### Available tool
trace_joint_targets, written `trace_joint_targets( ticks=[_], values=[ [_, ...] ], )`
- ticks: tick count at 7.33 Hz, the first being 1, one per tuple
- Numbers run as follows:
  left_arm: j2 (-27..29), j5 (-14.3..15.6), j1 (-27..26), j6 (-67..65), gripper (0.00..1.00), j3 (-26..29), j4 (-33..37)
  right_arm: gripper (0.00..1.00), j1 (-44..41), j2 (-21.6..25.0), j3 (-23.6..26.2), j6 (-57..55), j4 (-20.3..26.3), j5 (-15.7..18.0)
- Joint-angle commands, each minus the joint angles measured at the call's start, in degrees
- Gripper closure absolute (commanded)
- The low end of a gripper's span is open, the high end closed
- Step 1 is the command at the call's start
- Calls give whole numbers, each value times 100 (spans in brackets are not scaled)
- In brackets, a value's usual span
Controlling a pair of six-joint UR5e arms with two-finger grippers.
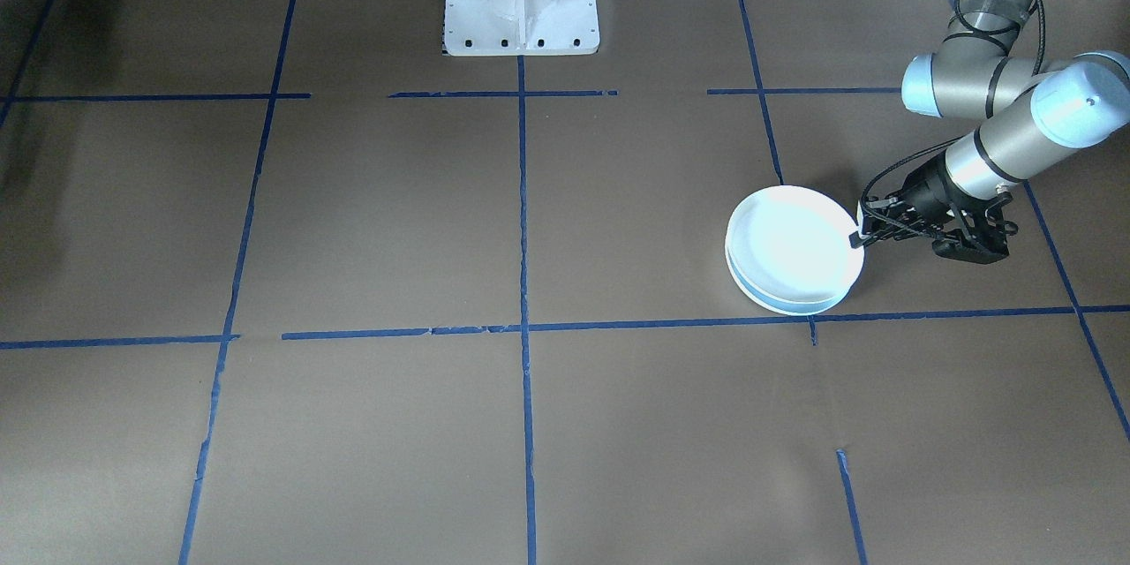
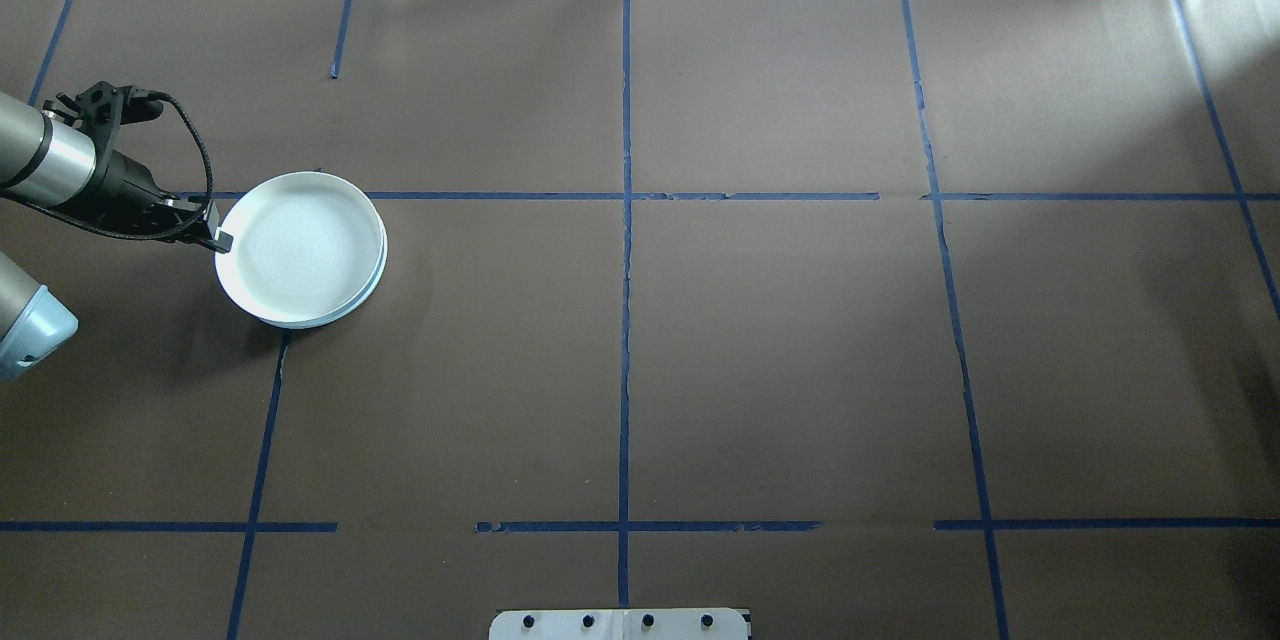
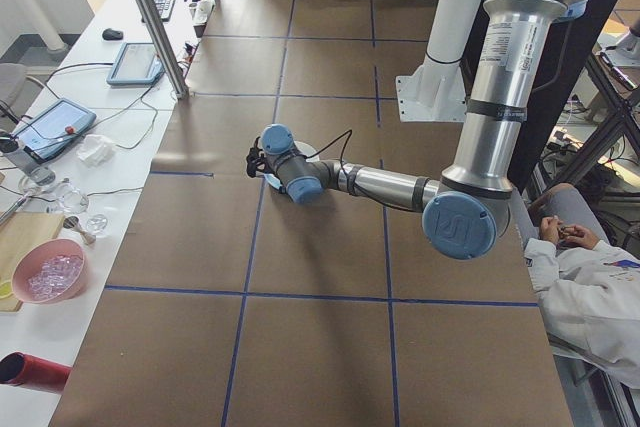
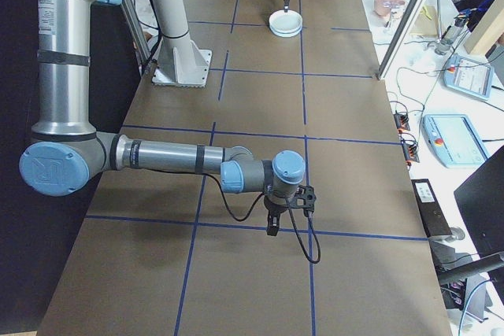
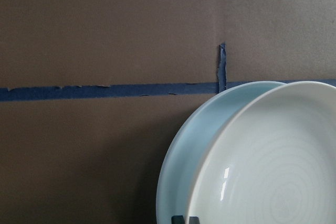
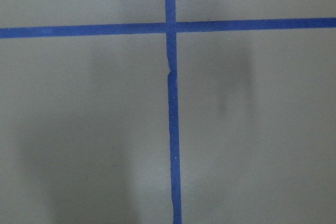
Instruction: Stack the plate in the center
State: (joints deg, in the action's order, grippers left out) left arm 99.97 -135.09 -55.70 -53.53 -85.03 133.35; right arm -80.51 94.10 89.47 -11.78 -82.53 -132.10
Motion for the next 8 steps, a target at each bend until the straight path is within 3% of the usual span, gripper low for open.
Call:
trace_joint_targets(
  ticks=[1,3,6,8],
  values=[
    [14,1,-11,-26,100,21,-11,0,0,3,0,0,0,0],
    [40,1,-3,-52,100,39,-11,0,0,-6,0,0,0,0],
    [49,1,6,-44,47,56,-11,0,0,-6,0,0,0,0],
    [32,18,-116,35,26,74,-11,0,0,-6,0,0,0,0]
  ],
)
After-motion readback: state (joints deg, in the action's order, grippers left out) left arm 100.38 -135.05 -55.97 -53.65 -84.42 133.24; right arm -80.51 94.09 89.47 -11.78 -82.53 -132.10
